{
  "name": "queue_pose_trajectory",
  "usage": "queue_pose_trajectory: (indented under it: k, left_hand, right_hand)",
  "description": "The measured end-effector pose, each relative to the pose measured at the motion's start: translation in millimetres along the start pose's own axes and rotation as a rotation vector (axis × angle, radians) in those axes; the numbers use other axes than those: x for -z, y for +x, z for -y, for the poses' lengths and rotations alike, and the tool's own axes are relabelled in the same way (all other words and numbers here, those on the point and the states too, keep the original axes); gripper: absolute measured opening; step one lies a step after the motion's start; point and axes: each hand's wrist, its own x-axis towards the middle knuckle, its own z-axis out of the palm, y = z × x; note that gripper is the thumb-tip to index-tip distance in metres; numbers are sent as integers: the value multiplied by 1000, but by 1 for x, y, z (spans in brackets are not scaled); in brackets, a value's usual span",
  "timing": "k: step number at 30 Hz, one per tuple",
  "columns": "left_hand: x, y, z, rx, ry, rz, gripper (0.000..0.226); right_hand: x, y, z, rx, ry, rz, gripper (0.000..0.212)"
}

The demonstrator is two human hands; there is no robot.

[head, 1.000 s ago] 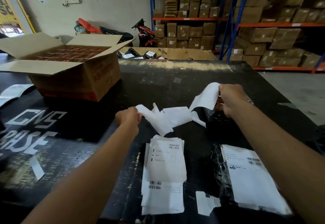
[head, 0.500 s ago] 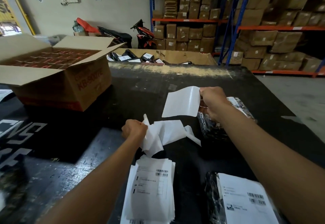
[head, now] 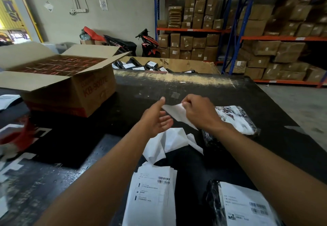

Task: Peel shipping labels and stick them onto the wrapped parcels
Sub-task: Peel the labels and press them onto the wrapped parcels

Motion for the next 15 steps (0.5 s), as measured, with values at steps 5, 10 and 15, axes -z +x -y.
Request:
queue_pose_trajectory:
  k: [5,10,15]
  left_hand:
    - [-4,-11,-4,-13,-30,-132,40]
    - [-17,-39,8,-137,8,-267,34]
    - [-31,-54,25,-210,20,-196,28]
  right_hand:
    - [-8,-38,7,258,-249,-81,17]
    - [-12,-86,8,406,-538,-229,11]
    - [-13,-130,8,523,-646,-348,17]
